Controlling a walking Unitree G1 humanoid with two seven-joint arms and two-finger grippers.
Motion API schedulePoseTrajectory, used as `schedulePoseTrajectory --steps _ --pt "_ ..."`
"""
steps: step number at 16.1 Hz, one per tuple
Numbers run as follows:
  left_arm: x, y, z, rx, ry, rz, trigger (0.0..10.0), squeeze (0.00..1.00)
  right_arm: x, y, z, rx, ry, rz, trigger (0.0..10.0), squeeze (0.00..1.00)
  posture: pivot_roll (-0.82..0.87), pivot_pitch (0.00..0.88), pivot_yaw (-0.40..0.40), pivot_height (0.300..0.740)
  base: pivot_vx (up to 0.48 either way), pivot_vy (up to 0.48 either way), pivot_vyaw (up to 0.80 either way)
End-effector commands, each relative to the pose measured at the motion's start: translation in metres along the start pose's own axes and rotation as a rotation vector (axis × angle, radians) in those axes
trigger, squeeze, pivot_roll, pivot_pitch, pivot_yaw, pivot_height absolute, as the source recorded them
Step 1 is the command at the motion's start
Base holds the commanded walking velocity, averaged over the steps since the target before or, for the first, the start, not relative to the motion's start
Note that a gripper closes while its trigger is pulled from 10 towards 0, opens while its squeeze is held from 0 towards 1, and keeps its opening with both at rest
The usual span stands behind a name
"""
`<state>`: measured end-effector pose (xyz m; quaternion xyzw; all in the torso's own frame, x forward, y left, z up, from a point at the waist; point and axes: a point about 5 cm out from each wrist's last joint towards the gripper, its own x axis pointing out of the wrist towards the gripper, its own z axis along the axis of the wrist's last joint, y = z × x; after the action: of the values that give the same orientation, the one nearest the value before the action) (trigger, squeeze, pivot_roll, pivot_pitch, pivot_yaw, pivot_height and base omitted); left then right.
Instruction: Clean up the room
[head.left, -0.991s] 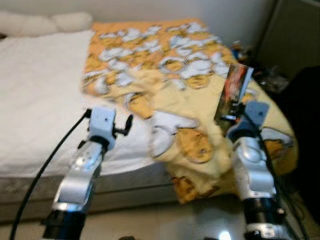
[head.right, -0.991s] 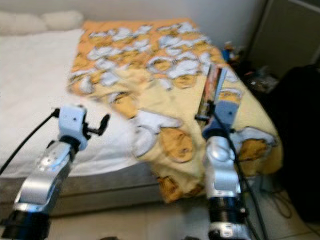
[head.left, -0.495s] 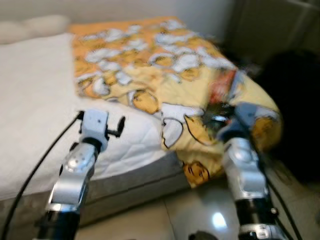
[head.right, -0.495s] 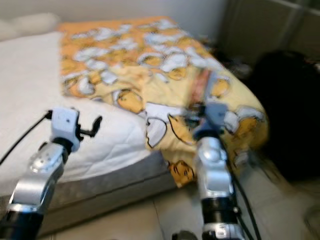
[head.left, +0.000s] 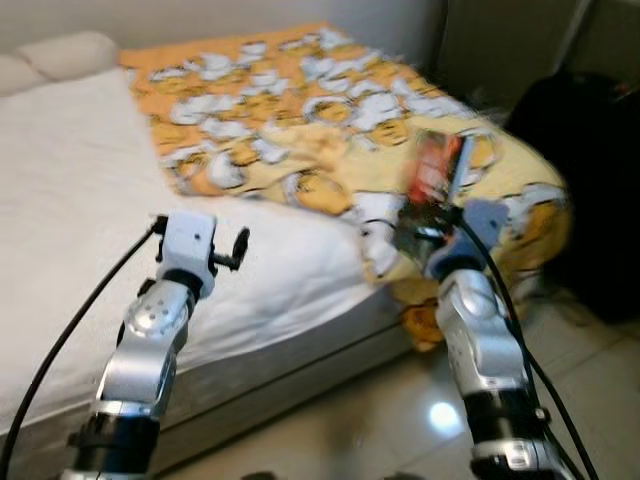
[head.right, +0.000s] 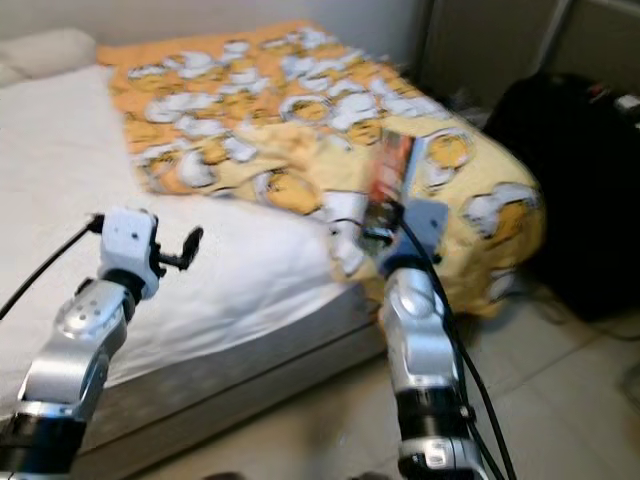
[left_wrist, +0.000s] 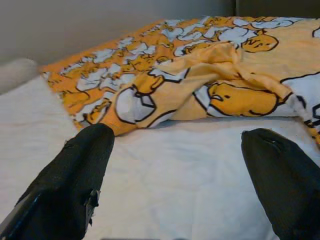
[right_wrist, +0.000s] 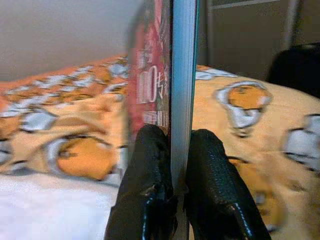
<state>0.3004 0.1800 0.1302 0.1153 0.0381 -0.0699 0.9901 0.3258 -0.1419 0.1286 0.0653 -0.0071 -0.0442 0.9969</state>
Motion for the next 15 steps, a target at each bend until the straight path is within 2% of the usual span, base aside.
schedulePoseTrajectory --steps 1,4,15 --pt "0.0022 -0.0011 0.0024 0.018 0.003 -0.014 10.0 0.00 0.0013 -0.0085 0.0026 0.011 -0.014 -0.040 10.0 0.00 -0.01 0.000 0.031 0.740 0.000 0.458 0.00" --pt "0.0047 -0.0017 0.0067 0.019 -0.010 -0.011 10.0 0.00 0.0010 -0.0091 0.0001 0.007 0.004 -0.034 10.0 0.00 0.00 0.000 0.011 0.740 0.000 0.460 0.00" --pt "0.0060 -0.0032 0.0065 0.013 -0.008 -0.019 10.0 0.00 0.0024 -0.0064 -0.0018 -0.010 0.012 -0.025 10.0 0.00 0.00 0.000 0.017 0.740 0.000 0.461 0.00"
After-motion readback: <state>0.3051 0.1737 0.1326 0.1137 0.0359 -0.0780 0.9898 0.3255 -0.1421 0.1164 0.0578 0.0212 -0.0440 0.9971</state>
